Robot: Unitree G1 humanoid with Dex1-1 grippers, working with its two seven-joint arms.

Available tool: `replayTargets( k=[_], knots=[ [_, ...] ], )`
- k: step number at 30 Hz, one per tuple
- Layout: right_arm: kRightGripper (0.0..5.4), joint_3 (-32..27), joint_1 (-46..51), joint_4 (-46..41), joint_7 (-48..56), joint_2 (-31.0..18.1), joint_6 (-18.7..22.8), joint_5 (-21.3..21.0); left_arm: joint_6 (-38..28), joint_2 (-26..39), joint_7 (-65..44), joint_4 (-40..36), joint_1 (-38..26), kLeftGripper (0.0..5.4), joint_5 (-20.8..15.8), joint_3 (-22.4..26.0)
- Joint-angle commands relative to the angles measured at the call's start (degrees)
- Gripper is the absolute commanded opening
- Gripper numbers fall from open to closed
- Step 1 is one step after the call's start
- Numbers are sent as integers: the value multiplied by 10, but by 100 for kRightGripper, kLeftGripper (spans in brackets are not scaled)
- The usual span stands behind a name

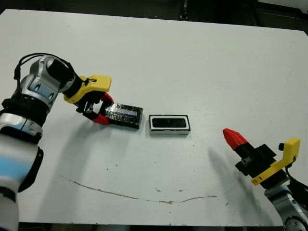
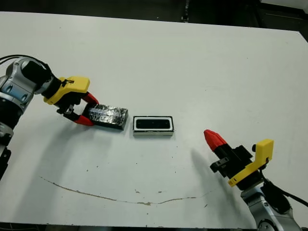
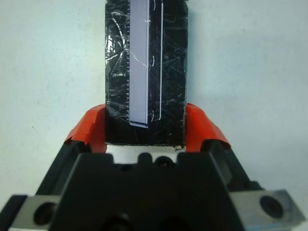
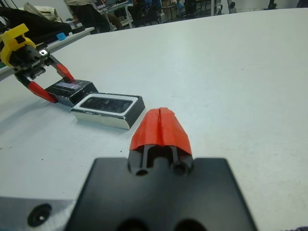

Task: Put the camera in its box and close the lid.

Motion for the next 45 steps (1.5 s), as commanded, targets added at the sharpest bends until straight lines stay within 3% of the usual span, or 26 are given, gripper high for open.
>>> replayTargets(
  k=[1,7,14,20,33,45],
  knots=[
    [0,0,4,2,-5,-12,3,-8,20,1,-27,-1,11,317,-9,1],
    [0,3,5,4,-6,-12,4,-13,71,18,-36,-18,7,317,-66,-7],
    [0,7,9,1,-14,-5,10,-11,181,31,-36,-52,23,317,-177,44],
    [0,11,11,-3,-21,-5,20,-3,250,24,-36,-109,52,317,-229,68],
    [0,15,14,-3,-19,-5,15,3,375,14,98,-385,168,317,-228,58],
    [0,17,16,-5,-17,-3,14,13,421,10,209,-451,194,317,-193,23]
  ],
)
